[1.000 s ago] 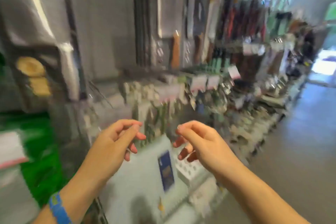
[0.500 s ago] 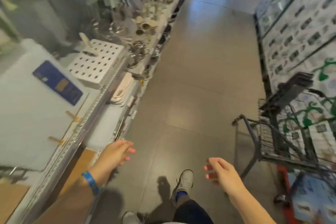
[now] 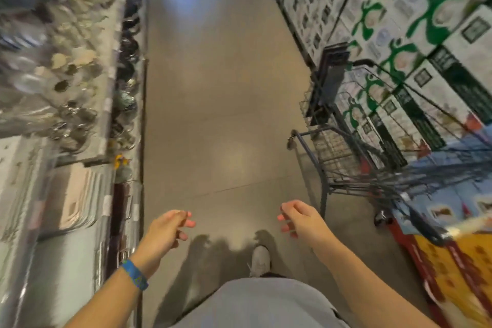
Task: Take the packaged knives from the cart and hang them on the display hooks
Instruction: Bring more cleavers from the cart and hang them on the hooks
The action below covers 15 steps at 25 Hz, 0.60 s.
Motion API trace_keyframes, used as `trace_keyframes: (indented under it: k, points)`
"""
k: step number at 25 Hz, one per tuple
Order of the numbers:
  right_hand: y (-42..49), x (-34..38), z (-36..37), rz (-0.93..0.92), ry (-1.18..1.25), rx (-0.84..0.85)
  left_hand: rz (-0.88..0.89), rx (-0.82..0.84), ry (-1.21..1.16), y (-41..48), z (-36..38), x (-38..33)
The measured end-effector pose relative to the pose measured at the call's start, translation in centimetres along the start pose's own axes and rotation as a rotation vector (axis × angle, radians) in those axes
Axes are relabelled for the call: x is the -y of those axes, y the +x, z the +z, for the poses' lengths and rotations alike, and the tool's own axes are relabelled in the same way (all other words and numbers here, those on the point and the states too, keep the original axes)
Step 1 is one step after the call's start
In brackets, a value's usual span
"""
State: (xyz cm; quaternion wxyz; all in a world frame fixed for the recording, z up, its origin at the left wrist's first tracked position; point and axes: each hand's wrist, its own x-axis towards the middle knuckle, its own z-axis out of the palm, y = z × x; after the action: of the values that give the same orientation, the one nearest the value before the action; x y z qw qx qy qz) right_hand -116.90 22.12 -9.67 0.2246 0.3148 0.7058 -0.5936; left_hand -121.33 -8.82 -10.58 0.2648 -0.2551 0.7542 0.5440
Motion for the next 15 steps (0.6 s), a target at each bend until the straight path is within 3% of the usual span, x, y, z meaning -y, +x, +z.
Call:
trace_keyframes:
  k: [7, 15]
  points:
    - [5.5, 1.6, -7.7, 0.096, 0.079, -0.157, 0.012, 0.209, 0.089, 6.6, 9.0, -9.8]
    - [11.0, 2.8, -9.8, 0.22, 0.278, -0.371, 0.057, 0.42, 0.378, 17.9, 15.4, -17.8]
